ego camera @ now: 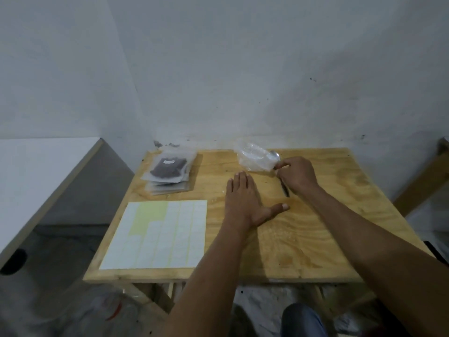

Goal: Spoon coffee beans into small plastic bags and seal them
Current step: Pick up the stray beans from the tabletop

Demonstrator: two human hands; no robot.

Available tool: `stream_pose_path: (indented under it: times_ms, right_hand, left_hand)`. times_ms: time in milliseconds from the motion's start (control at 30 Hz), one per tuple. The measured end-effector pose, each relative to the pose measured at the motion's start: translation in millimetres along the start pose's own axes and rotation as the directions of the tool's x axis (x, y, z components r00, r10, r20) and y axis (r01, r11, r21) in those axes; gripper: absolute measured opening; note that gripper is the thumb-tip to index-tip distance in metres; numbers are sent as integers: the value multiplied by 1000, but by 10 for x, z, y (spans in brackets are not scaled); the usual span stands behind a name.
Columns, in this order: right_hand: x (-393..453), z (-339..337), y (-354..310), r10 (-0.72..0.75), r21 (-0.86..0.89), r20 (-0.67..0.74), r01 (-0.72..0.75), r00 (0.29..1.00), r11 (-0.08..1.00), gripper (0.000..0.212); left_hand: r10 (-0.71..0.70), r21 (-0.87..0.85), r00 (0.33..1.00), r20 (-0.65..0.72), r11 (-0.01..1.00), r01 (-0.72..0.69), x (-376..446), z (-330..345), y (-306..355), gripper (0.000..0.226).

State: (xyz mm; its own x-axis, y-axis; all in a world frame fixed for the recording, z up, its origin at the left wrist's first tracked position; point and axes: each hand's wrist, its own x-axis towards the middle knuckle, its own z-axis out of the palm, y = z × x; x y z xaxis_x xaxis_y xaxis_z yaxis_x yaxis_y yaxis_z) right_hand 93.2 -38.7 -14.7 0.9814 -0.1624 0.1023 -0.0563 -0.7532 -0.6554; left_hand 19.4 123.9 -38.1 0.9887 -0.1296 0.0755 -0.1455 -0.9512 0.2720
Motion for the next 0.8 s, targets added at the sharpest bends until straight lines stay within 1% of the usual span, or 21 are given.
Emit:
stream_pose_path:
  times_ms: [67, 167, 300, 433, 533, 667, 733, 800]
  right_hand:
    - [36, 47, -4, -37, -30, -19, 36, 999, 999, 25]
    - [64, 101, -4, -84, -75, -44, 81, 995, 994, 31]
    - [56, 133, -4, -63, -134, -106, 48, 992, 990, 28]
    - [41, 155, -45, -90, -188, -109, 68, 990, 980, 23]
    - [50, 153, -76, -139, -241, -114, 109, 984, 965, 19]
    - [87, 206, -90, -167, -344, -70, 133, 983, 929, 18]
    - [109, 229, -98, -170, -353, -82, 131, 982, 926, 20]
    - [114, 227, -108, -171, -318, -119, 125, 978, 940, 24]
  left_hand:
    - [0, -3, 1000, -9, 1000, 0, 9, 13, -4, 142]
    - [2, 1, 1000, -26, 1000, -2, 14, 27, -6, 141]
    - [-6, -8, 1000, -20, 1000, 6, 15, 23, -7, 140]
    - [-10, -16, 1000, -5, 1000, 10, 23, 24, -3, 141]
    - [-5, -11, 1000, -12, 1000, 5, 24, 35, -4, 140]
    - [-7, -21, 1000, -18, 1000, 7, 22, 32, -6, 140]
    - [-7, -31, 1000, -28, 999, 6, 12, 28, -4, 140]
    - [-7, -42, 999, -38, 999, 6, 8, 32, -1, 140]
